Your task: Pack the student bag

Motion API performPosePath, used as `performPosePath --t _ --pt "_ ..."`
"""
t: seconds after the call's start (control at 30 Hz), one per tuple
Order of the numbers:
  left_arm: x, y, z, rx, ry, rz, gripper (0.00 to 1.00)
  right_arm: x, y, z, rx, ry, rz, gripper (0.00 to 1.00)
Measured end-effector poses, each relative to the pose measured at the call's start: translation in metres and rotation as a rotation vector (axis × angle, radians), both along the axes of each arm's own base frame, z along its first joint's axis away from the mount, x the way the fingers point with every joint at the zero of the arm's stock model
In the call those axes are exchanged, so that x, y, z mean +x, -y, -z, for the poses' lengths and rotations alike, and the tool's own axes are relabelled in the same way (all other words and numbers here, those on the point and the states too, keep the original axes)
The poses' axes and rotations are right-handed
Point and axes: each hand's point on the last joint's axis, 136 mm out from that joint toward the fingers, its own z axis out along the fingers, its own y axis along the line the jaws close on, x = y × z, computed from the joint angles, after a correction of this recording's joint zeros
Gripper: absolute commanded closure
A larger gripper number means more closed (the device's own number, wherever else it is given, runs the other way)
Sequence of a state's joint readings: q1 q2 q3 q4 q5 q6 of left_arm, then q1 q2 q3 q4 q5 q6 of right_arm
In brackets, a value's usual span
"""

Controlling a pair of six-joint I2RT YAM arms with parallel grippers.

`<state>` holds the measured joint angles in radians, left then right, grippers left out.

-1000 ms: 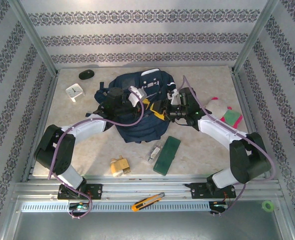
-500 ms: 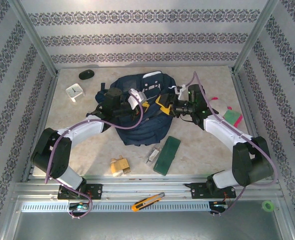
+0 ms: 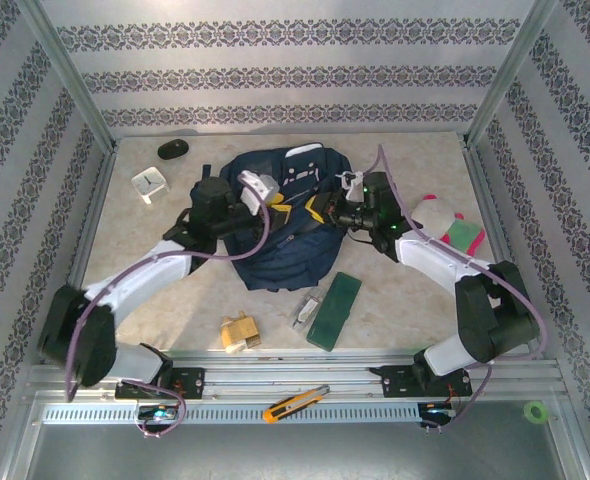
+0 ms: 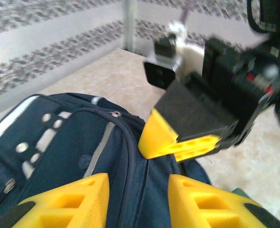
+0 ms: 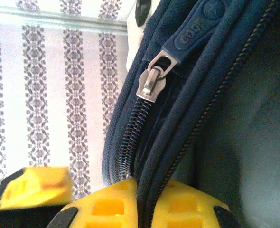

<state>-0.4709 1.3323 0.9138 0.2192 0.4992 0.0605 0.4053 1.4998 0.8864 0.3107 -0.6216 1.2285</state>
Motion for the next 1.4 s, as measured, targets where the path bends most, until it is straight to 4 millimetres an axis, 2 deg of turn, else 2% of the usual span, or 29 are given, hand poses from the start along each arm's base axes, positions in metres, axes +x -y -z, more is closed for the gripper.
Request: performPosePath --t 0.1,0.17,0.3,0.47,0.83,0.9,1.0,1.23,1.4 --pt "-0.016 -0.021 -0.014 -0.041 -0.069 -0.097 0.57 -0.002 -0.008 0.002 -0.004 0.005 0.040 1.00" --pt "-0.026 -0.033 -0.009 -0.059 -0.141 -0.159 0.52 -0.002 -0.013 0.000 -0.007 0.016 0.063 1.00" --pt "-0.048 -0.050 0.025 -0.076 -0.309 -0.248 0.42 -0.002 -0.018 -0.005 -0.012 0.036 0.107 1.00" --pt "-0.058 -0.062 0.066 -0.050 -0.459 -0.325 0.33 0.001 -0.019 -0.008 -0.015 0.048 0.126 1.00" --pt "-0.057 -0.051 0.107 -0.106 -0.650 -0.349 0.32 0.002 -0.021 -0.013 -0.009 0.058 0.128 1.00" --pt "-0.056 -0.048 0.109 -0.119 -0.665 -0.345 0.32 0.002 -0.021 -0.013 -0.009 0.058 0.128 1.00" --pt "-0.054 -0.041 0.106 -0.149 -0.668 -0.328 0.39 0.002 -0.021 -0.013 -0.009 0.058 0.128 1.00" --pt "-0.045 -0.025 0.100 -0.220 -0.668 -0.298 0.41 0.003 -0.022 -0.015 -0.005 0.059 0.127 1.00" --pt "-0.041 -0.020 0.107 -0.230 -0.686 -0.303 0.52 0.003 -0.023 -0.017 -0.001 0.058 0.130 1.00"
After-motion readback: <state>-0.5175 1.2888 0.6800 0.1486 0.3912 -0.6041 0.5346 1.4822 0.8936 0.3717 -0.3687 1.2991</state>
